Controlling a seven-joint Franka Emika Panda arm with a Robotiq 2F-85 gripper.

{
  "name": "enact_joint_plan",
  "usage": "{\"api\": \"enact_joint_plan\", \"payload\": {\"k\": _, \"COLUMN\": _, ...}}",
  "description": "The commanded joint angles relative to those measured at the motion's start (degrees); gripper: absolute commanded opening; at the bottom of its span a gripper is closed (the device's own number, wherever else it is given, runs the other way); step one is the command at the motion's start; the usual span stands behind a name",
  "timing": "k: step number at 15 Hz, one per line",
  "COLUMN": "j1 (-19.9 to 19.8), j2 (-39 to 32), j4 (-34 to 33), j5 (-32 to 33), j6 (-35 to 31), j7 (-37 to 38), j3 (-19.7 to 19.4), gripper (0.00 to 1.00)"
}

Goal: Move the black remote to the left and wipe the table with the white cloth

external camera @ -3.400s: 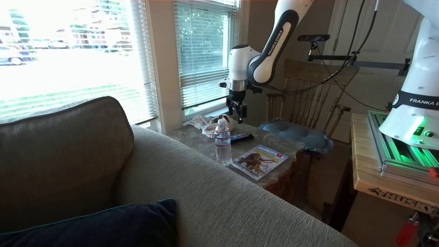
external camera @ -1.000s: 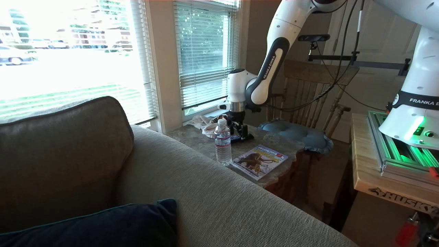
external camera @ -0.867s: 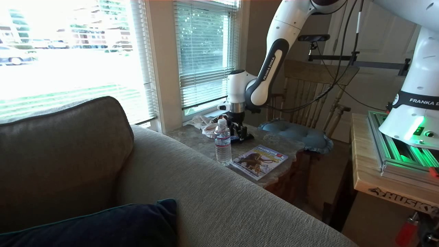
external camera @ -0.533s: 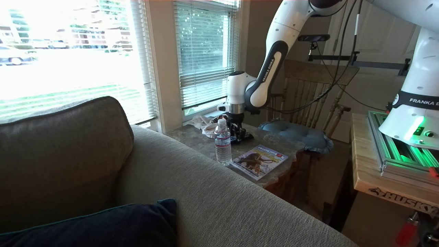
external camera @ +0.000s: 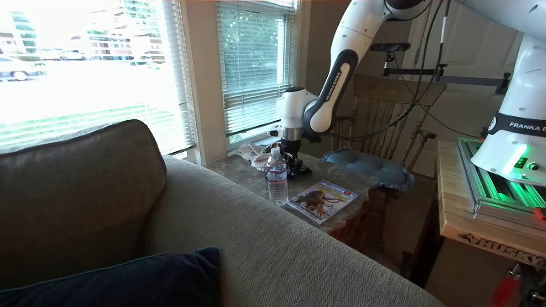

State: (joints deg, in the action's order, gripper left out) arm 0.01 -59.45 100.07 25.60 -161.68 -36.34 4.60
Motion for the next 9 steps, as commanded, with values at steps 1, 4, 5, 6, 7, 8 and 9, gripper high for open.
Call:
{"api": "enact_joint_plan", "payload": {"k": 1, "j1": 0.1, "j2": 2.0, "j4": 0.6, "j5": -0.9, "j6": -1.1, "j7": -0.7, "j3": 2.8, "gripper": 0.28}}
{"api": "enact_joint_plan", "payload": {"k": 4, "j1": 1.5, "j2": 3.4, "j4": 0.2, "j5": -1.2, "j6": -2.3, "j7": 0.8, "j3": 4.0, "gripper": 0.28}}
{"api": "enact_joint_plan", "payload": {"k": 5, "j1": 1.9, "j2": 3.5, "j4": -0.2, "j5": -1.2, "j6": -3.0, "j7": 1.1, "j3": 4.2, "gripper": 0.28}}
{"api": "enact_joint_plan", "payload": {"k": 6, "j1": 2.2, "j2": 3.9, "j4": -0.4, "j5": -1.2, "j6": -3.7, "j7": 1.5, "j3": 4.3, "gripper": 0.28}}
{"api": "enact_joint_plan", "payload": {"k": 7, "j1": 2.4, "j2": 4.1, "j4": -1.0, "j5": -1.2, "j6": -4.1, "j7": 1.7, "j3": 4.5, "gripper": 0.28}}
{"api": "enact_joint_plan", "payload": {"k": 8, "j1": 2.7, "j2": 4.2, "j4": -1.5, "j5": -1.3, "j6": -4.4, "j7": 2.0, "j3": 4.5, "gripper": 0.28}}
{"api": "enact_joint_plan", "payload": {"k": 9, "j1": 2.9, "j2": 4.1, "j4": -2.1, "j5": -1.5, "j6": -4.5, "j7": 2.3, "j3": 4.5, "gripper": 0.28}}
